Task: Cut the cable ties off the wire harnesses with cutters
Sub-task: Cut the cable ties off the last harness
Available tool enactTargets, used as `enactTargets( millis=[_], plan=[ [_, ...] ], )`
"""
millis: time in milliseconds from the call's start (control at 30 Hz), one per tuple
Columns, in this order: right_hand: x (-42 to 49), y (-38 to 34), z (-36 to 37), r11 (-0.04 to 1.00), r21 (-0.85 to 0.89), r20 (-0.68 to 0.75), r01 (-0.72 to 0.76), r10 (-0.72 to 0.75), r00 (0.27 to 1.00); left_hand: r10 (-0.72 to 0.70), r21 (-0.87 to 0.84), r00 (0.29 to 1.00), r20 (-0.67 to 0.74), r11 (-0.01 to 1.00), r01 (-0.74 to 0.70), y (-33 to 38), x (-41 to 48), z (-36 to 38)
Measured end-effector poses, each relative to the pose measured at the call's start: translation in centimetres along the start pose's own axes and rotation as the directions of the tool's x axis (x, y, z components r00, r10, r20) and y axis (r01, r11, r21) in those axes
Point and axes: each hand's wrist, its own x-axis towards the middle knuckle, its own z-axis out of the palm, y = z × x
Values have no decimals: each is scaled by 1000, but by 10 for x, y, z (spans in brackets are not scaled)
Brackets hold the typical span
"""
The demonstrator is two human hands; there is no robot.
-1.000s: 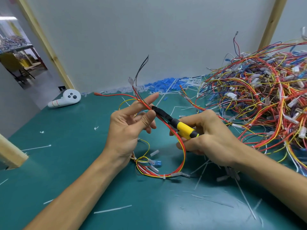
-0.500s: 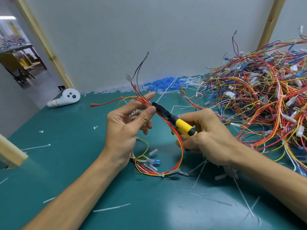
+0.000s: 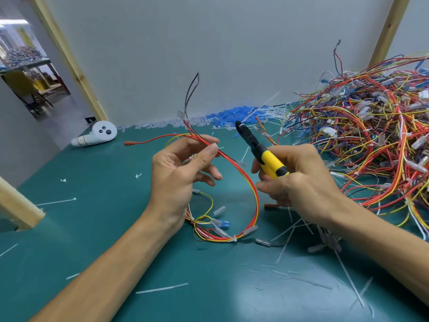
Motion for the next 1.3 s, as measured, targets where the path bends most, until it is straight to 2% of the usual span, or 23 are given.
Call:
enactTargets(
  millis=[167,333,467,533,600,700,800,867,933,967,1000,1067,1100,1167,1233,1300],
  plan=[
    [1,3,-1,1000,31,-37,-5,6,999,-37,-75,996,-75,997,32,4,4,-2],
    [3,5,0,989,-146,-102,11,-27,994,-67,-170,992,-109,984,48,7,7,-3],
    [1,0,4,994,109,62,-26,20,998,-24,-139,997,-72,990,14,7,8,-3],
    [1,-4,5,990,135,135,-38,20,991,-18,-77,997,-76,997,12,4,8,-1],
    [1,-5,6,991,126,140,-47,29,990,-49,2,997,-59,999,49,1,7,0],
    [1,-3,8,981,184,34,-60,54,998,-198,113,977,77,975,189,1,6,-2],
    [6,-1,6,920,390,-121,-23,76,990,-342,205,896,283,934,292,1,2,-3],
    [10,2,3,857,516,-215,-8,138,967,-376,246,852,363,921,301,1,-2,0],
    [14,6,0,810,587,-287,13,193,938,-358,300,848,391,921,250,1,-4,2],
    [15,7,-1,800,600,-316,29,203,927,-313,392,862,400,908,148,0,-5,2],
    [15,7,-2,803,595,-337,43,200,920,-236,525,878,415,851,-19,-2,-6,1],
    [15,8,-2,854,519,-355,42,171,919,-60,716,877,477,606,-347,-3,-8,-1],
    [14,8,-1,891,454,-355,25,155,922,-3,735,867,498,532,-420,-3,-8,-2],
    [13,10,-2,958,287,-358,-23,130,924,62,723,870,490,529,-444,-4,-6,-4],
    [12,10,-6,995,33,-360,-90,96,928,128,722,886,446,533,-441,-5,-1,-8],
    [11,9,-12,945,-293,-320,-145,47,946,241,762,889,389,457,-458,-2,3,-12]
  ],
)
